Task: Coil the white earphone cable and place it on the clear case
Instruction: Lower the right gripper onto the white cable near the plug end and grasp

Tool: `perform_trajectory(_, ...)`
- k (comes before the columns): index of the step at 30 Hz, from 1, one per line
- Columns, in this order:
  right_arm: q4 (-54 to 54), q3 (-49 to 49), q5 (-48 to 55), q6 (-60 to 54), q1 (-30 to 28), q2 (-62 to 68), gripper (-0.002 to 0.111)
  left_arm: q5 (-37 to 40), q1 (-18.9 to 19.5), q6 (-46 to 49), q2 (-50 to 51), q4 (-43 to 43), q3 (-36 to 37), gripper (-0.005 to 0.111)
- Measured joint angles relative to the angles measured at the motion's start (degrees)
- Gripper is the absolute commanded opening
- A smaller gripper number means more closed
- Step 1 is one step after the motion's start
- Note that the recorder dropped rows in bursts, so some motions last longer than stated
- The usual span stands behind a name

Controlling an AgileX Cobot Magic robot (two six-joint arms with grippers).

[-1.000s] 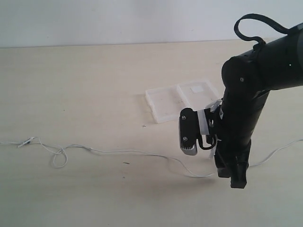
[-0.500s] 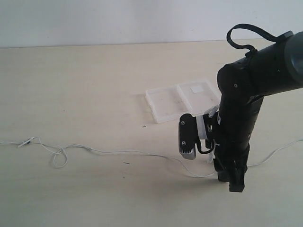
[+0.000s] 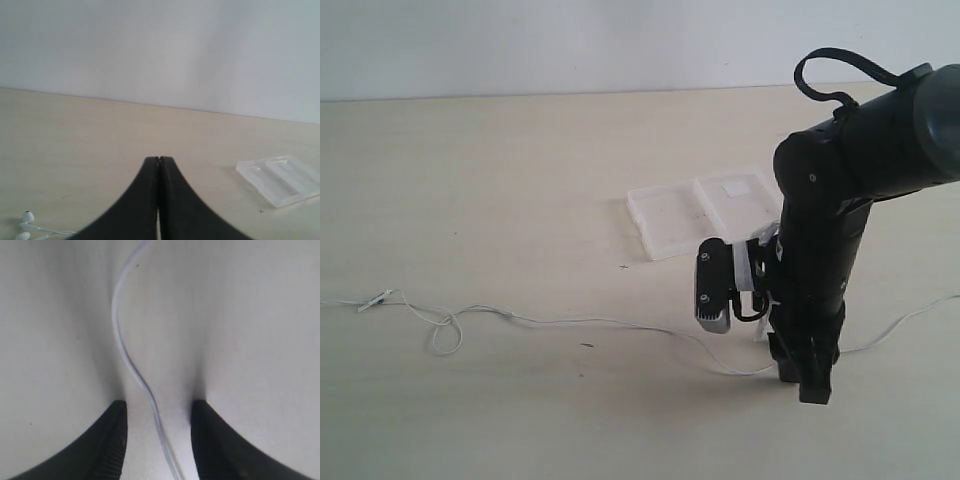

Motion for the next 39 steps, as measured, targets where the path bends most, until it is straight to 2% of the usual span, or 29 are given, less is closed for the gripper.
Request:
perform_trajectory(14,-2.0,1.8,-4.9,-1.2,0.0,-0.2,0.041,0.0,0.0,0.0,0.0,-0.1,0.0,0.000)
perform_trajectory(21,-2.1,2.0,-4.9,-1.4,0.0,-0.3,0.033,0.6,0.0,0.0,0.0,-0.1,0.0,0.000)
perform_trajectory(29,-1.6,2.1,-4.8,-1.5,0.0,-0.5,0.037,1.3,0.0,0.0,0.0,-0.2,0.0,0.000)
perform_trajectory(32,-1.4,2.1,-4.8,-1.5,0.0,-0.5,0.031,1.3,0.0,0.0,0.0,-0.2,0.0,0.000)
perform_trajectory(39,-1.0,2.1,-3.5,-3.7,0.0,-0.1,0.004,1.3,0.0,0.0,0.0,-0.2,0.0,0.000)
